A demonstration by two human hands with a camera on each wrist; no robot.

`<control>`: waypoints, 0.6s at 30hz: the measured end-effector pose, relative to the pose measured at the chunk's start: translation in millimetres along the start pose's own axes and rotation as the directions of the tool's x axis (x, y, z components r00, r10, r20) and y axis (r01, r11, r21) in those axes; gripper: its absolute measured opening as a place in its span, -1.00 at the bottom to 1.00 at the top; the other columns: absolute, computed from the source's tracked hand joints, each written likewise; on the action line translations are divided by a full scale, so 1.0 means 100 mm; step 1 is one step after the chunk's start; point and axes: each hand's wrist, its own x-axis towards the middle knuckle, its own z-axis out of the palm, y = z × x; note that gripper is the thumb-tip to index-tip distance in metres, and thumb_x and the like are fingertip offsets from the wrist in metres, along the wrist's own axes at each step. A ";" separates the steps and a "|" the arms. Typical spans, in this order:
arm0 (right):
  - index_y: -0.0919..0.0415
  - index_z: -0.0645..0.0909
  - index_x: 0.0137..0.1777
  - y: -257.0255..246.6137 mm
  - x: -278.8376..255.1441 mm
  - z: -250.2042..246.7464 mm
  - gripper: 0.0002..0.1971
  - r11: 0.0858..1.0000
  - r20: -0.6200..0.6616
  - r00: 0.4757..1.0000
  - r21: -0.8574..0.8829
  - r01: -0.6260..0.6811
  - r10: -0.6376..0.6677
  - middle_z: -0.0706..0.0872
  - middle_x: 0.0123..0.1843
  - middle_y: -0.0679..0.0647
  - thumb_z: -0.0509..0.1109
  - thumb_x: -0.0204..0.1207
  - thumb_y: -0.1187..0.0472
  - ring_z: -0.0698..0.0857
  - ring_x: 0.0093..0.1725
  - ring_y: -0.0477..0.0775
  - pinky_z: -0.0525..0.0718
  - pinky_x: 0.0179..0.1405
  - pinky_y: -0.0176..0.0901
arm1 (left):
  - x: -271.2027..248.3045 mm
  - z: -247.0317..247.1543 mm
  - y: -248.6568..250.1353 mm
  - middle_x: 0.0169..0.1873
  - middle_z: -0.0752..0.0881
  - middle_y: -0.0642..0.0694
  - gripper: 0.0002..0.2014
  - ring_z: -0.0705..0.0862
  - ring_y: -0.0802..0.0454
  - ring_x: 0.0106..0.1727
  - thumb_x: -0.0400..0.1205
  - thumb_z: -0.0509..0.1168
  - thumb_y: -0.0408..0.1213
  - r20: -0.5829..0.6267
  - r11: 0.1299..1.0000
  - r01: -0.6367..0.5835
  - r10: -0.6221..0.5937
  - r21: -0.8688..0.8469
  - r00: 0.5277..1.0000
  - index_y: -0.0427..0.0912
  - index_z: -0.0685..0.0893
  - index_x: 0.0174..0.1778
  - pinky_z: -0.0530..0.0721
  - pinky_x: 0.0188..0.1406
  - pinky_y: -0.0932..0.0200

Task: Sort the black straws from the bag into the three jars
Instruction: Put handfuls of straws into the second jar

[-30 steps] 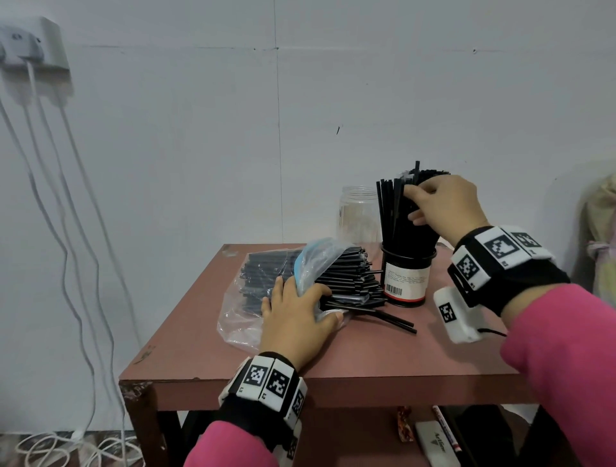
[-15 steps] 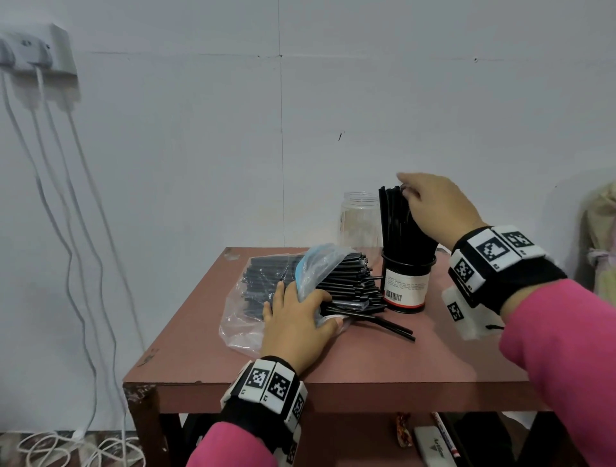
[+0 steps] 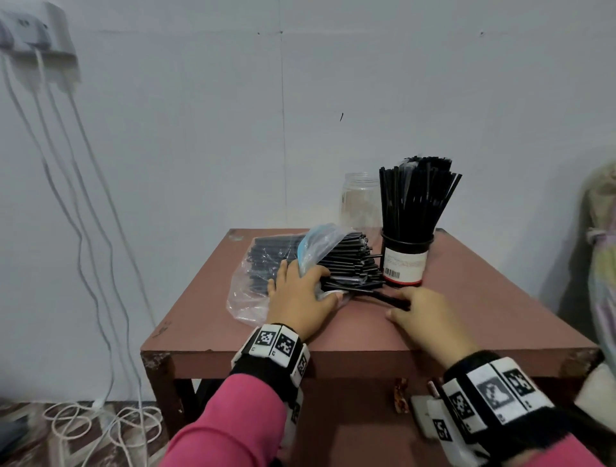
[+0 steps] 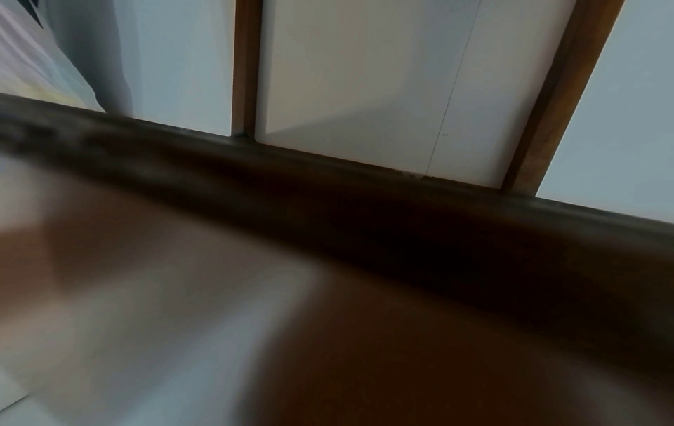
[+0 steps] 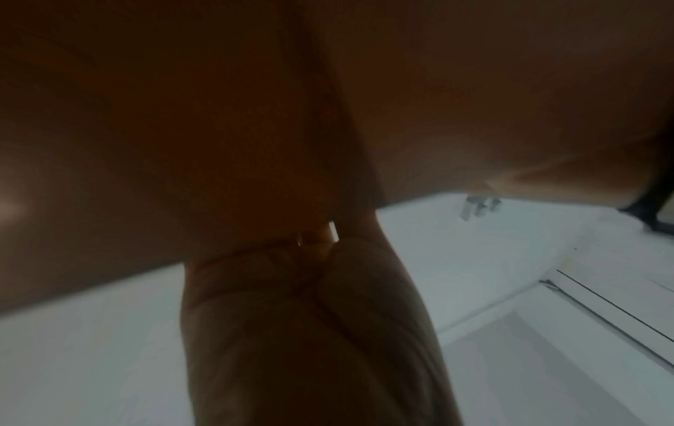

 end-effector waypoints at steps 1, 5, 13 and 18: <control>0.06 0.66 0.34 0.02 0.01 0.05 -0.68 0.999 -0.037 0.999 0.029 0.016 -0.014 0.71 0.26 0.09 0.39 0.60 0.18 0.62 0.27 0.13 0.42 -0.02 -0.26 | 0.00 0.00 0.00 0.50 0.32 -0.09 -0.58 0.01 -0.15 0.67 0.53 0.31 0.17 -0.001 1.000 0.001 -0.001 -0.004 1.000 0.23 0.51 0.30 -0.04 0.62 -0.29; 0.10 0.75 0.19 0.07 0.15 0.21 -0.77 0.952 -0.202 0.978 0.285 0.108 -0.051 0.74 -0.06 -0.06 0.39 0.58 0.28 0.67 -0.09 -0.05 0.43 -0.19 -0.41 | 0.00 0.00 0.00 0.50 0.31 -0.10 -0.56 0.02 -0.18 0.66 0.53 0.33 0.17 -0.008 1.000 0.006 -0.006 -0.004 1.000 0.21 0.51 0.32 -0.01 0.61 -0.29; 0.21 0.76 -0.11 0.00 0.38 0.37 -0.89 0.660 -0.208 0.975 0.744 0.109 0.074 0.70 -0.41 0.08 0.41 0.56 0.35 0.57 -0.52 -0.14 0.63 -0.43 -0.29 | -0.01 -0.01 0.02 0.55 0.27 -0.09 -0.54 -0.08 -0.14 0.68 0.54 0.32 0.15 0.007 1.000 0.016 -0.016 -0.005 1.000 0.23 0.49 0.37 -0.10 0.63 -0.27; 0.01 0.71 -0.26 -0.09 0.39 0.44 -0.77 0.800 -0.106 0.990 0.584 0.138 -0.094 0.70 -0.42 0.02 0.48 0.49 0.38 0.56 -0.56 -0.25 0.55 -0.49 -0.43 | -0.02 -0.01 0.01 0.55 0.27 -0.07 -0.52 -0.09 -0.15 0.68 0.53 0.30 0.24 0.039 1.000 -0.009 0.008 0.026 0.999 0.30 0.47 0.37 -0.13 0.63 -0.27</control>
